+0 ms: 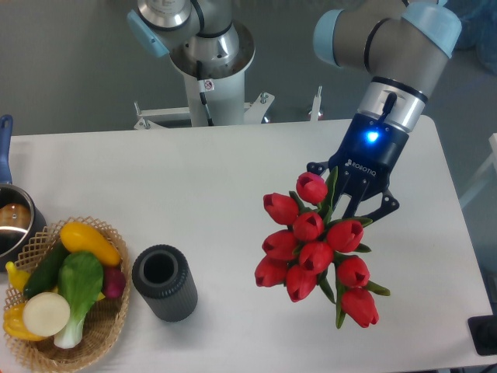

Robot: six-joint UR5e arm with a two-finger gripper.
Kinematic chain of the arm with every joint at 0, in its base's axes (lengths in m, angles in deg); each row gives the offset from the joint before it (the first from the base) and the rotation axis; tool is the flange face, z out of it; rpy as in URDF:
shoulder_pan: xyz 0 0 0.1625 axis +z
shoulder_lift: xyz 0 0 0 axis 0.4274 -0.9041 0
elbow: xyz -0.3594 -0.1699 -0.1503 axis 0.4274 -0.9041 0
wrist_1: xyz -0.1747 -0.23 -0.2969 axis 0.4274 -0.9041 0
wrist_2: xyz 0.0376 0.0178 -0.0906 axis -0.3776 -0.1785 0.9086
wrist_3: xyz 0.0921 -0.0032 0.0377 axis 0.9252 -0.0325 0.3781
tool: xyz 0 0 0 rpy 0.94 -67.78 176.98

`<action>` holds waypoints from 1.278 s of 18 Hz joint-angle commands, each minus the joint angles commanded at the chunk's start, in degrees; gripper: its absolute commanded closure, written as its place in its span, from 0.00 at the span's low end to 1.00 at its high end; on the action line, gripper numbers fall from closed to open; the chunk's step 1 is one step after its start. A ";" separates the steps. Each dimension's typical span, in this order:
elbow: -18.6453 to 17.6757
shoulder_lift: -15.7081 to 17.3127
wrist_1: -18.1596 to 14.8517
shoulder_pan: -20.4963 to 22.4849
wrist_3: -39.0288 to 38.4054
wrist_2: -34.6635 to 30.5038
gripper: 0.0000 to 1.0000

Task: Insert the flowers into the vase
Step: 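Carry the red tulip bunch in the gripper toward the black vase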

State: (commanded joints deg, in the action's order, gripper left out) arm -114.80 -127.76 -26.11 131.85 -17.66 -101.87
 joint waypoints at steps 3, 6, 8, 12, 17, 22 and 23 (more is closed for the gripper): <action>-0.26 0.09 0.09 -0.26 0.09 0.00 0.77; -0.53 0.09 0.09 -0.44 0.09 1.14 0.78; -0.70 0.00 0.09 -0.53 0.09 2.54 0.79; -0.70 -0.44 0.09 -1.66 0.09 4.39 0.79; -1.41 -0.53 0.18 -3.69 -0.26 7.10 0.79; -1.67 -1.67 1.32 -4.74 -0.18 15.46 0.79; -1.93 -1.76 1.41 -5.36 0.09 15.73 0.79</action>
State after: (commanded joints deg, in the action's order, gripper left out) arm -116.73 -129.52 -24.71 126.49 -17.57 -86.14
